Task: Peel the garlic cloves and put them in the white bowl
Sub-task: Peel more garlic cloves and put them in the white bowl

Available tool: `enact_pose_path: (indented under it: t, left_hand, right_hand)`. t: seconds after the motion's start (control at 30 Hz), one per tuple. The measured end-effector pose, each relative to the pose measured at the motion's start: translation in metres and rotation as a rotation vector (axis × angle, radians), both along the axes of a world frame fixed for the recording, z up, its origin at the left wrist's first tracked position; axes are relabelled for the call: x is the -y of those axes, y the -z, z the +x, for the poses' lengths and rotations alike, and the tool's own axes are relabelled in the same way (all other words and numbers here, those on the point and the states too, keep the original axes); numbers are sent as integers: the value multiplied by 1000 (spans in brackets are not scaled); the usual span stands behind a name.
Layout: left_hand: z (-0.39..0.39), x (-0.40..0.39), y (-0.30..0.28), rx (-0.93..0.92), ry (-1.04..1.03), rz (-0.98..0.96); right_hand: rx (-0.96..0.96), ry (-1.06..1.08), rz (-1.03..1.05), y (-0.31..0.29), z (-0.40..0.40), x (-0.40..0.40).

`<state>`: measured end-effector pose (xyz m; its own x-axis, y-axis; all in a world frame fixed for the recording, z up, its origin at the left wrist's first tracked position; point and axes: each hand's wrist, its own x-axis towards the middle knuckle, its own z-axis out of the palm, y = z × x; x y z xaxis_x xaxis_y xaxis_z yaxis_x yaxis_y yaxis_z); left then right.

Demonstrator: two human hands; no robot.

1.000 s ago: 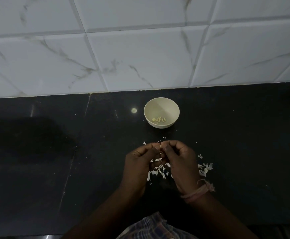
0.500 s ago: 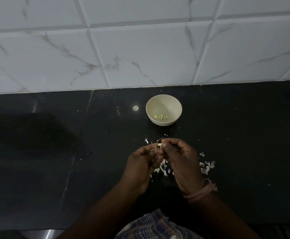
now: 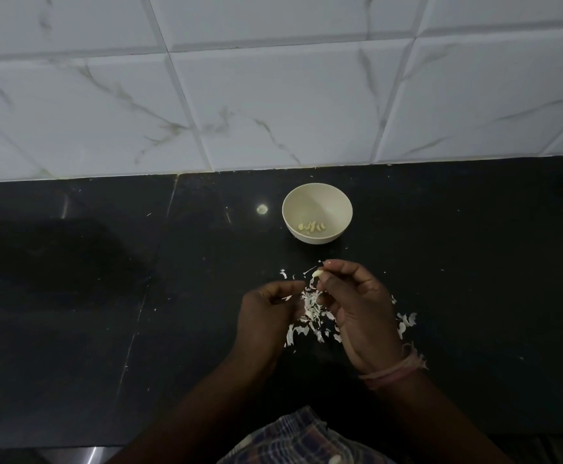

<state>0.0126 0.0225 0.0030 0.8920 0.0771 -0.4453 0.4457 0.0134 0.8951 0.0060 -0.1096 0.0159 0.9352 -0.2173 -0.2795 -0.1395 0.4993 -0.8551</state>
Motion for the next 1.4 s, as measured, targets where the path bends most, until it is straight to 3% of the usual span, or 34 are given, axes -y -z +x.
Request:
enact_pose_path:
  t: [0.07,0.23,0.43,1.07,1.23,1.4]
  left_hand:
    - [0,1,0,7,-9,-11]
    - [2,5,-8,-36,-112,-356]
    - [4,7,-16,-56,-168,-582]
    - [-3,12,-19,-26,-177,-707]
    - [-5,13,-17,26,-161,-674]
    - [-7,13,-16,101,-138,-565]
  right_hand:
    - [-10,17,-31,2,0,0]
    - [-20,36,-49,6,-1,0]
    - [6,37,-46,5,-2,-2]
    - [131,6,-590,-3,-10,-3]
    - [124,31,-608,-7,-12,-3]
    - [163,15,-770,-10,-12,-3]
